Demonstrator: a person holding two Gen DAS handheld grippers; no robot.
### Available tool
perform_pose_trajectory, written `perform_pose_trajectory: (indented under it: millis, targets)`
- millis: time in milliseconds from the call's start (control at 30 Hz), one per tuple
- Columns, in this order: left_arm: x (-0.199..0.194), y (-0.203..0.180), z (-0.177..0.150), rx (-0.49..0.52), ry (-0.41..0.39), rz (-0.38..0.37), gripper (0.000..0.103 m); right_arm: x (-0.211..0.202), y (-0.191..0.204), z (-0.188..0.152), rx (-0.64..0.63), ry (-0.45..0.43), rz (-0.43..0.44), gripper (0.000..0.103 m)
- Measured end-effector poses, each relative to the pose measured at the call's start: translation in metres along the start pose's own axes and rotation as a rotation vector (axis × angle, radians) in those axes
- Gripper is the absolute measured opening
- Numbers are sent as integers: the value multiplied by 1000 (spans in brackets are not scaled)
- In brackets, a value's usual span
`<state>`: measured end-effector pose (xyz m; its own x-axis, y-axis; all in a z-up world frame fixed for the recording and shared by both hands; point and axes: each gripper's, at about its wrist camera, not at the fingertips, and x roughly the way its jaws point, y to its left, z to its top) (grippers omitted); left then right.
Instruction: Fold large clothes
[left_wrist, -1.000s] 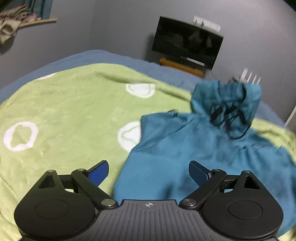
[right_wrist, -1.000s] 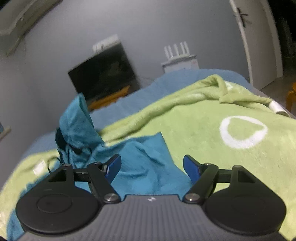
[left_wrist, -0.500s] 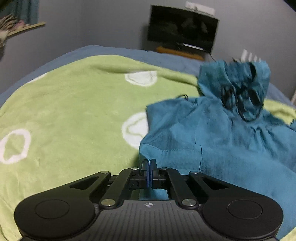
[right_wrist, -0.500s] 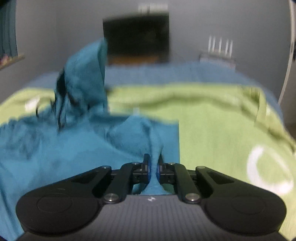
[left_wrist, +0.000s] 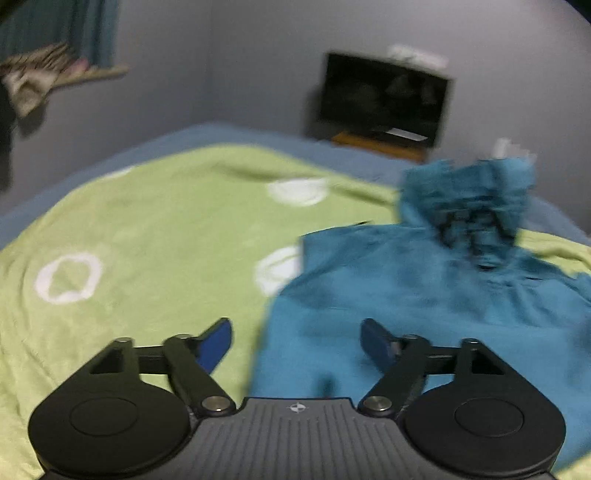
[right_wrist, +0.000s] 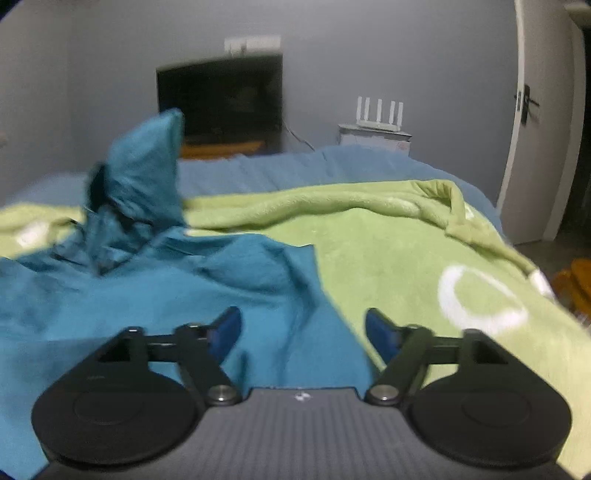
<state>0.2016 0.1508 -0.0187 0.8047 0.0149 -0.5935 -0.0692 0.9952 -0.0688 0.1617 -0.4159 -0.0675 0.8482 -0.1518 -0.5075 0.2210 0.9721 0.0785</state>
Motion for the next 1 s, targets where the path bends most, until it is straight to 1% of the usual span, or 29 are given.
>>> perform_pose_trajectory:
  millis: [33, 67, 100, 133, 167, 200, 233, 300, 333, 400, 433, 500, 533, 600, 667, 767, 900, 933, 967, 1000]
  targets:
    - [-5, -12, -5, 48, 7, -19, 86, -9, 1, -10, 6, 14, 13, 86]
    - [-7, -22, -11, 90, 23, -26, 86, -12, 2, -17, 10, 45, 17, 88]
    - [-5, -33, -18, 128, 53, -27, 86, -13, 2, -26, 22, 86, 13, 88]
    - [-1, -39, -25, 147, 95, -28, 86, -15, -1, -38, 51, 135, -5, 88]
    - [4, -44, -33, 154, 143, -25, 86, -17, -3, -47, 82, 161, -17, 88]
    - [7, -45, -42, 143, 167, -17, 86, -21, -6, -53, 106, 165, -25, 88]
    - [7, -42, -49, 129, 164, -11, 86, -29, -8, -58, 116, 148, -35, 88]
    - [-2, -38, -54, 94, 156, 14, 87, -49, -6, -57, 97, 101, -64, 88]
    - [-6, -35, -52, 77, 155, 24, 89, -59, -3, -55, 85, 75, -81, 89]
    - [-20, -28, -52, 45, 144, 25, 94, -75, 0, -55, 58, 31, -104, 95]
    - [-26, -25, -52, 24, 141, 18, 99, -83, 2, -56, 44, 10, -111, 96]
    - [-35, -17, -53, -36, 153, -6, 100, -96, 2, -58, 23, 7, -110, 97]
    - [-40, -13, -53, -63, 157, -28, 100, -100, 4, -58, 14, 10, -126, 98]
    - [-42, -10, -54, -100, 165, -33, 100, -106, 7, -56, -3, 10, -153, 103]
    - [-43, -10, -57, -109, 192, -47, 100, -107, 5, -55, 8, 23, -114, 103]
    - [-43, -10, -63, -128, 244, -80, 99, -108, -8, -58, 106, 70, -21, 103]
    - [-28, 2, -71, -224, 310, -133, 94, -95, -20, -64, 213, 146, 51, 102]
    - [-22, 5, -72, -251, 325, -144, 90, -91, -23, -66, 239, 166, 69, 102]
    - [-17, 8, -74, -279, 330, -153, 88, -86, -24, -68, 261, 188, 80, 102]
    - [-12, 11, -74, -308, 324, -160, 88, -81, -27, -70, 280, 205, 94, 102]
